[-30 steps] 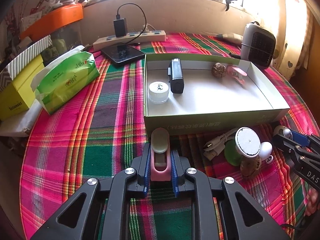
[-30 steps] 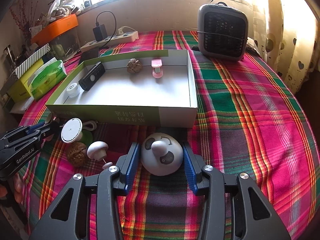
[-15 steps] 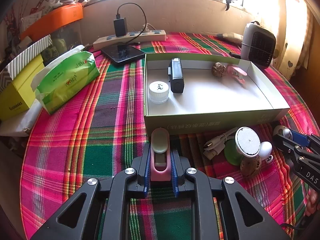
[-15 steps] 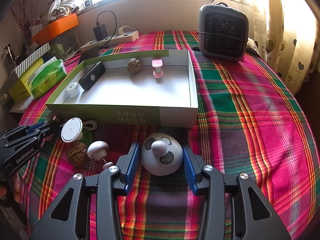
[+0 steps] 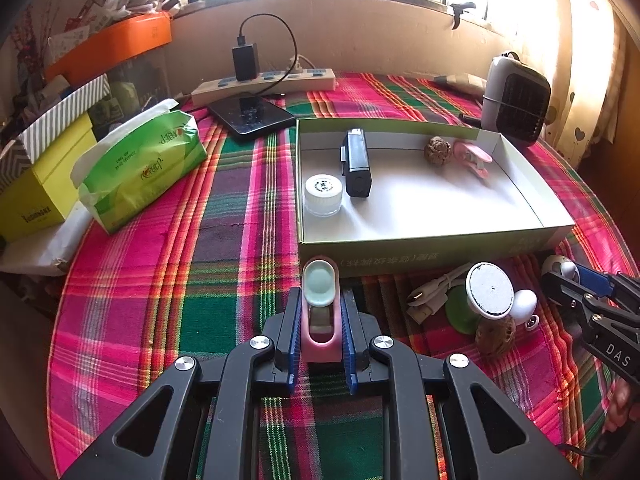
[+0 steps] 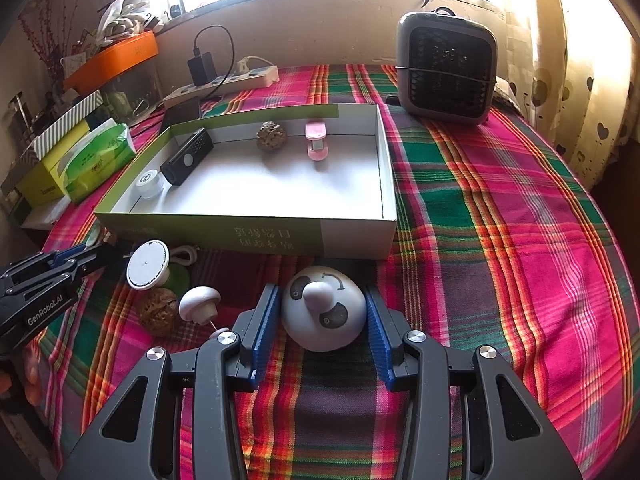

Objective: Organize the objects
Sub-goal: 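Lift and carry the pink holder and panda ball over the tray with both grippers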

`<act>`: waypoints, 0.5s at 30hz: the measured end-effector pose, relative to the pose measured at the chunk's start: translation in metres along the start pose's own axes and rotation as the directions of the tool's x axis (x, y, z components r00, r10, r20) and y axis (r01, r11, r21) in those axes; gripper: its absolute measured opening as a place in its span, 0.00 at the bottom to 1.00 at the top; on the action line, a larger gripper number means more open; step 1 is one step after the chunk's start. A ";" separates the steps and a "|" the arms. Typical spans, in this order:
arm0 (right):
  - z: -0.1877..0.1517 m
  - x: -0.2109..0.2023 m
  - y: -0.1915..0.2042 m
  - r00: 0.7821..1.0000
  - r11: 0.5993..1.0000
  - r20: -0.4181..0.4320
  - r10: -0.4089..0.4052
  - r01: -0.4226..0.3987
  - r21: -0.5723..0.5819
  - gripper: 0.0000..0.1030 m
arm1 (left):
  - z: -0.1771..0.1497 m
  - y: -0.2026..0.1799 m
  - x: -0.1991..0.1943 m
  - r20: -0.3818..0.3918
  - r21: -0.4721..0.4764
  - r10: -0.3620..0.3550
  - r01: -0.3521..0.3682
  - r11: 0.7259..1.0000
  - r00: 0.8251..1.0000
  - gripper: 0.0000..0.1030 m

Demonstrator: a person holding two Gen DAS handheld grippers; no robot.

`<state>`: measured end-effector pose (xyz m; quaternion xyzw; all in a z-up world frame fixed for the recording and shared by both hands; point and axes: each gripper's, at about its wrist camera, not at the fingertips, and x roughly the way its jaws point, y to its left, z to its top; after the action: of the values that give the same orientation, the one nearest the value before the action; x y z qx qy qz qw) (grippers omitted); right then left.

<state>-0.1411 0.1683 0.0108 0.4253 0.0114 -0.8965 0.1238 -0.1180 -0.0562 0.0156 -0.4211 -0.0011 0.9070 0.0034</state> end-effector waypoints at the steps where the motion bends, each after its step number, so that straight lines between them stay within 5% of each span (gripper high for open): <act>1: 0.000 0.000 0.001 1.000 1.000 0.001 0.002 -0.002 -0.001 0.42 | 0.000 0.000 -0.001 0.003 0.002 -0.002 0.002 1.000 1.000 0.15; 15: 0.007 -0.010 0.005 0.999 0.999 0.017 0.042 -0.042 -0.013 0.42 | 0.009 -0.010 -0.020 0.041 0.023 -0.040 0.039 0.999 0.998 0.15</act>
<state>-0.1392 0.1646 0.0234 0.4168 0.0070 -0.8973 0.1452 -0.1122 -0.0468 0.0369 -0.4019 0.0005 0.9153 0.0259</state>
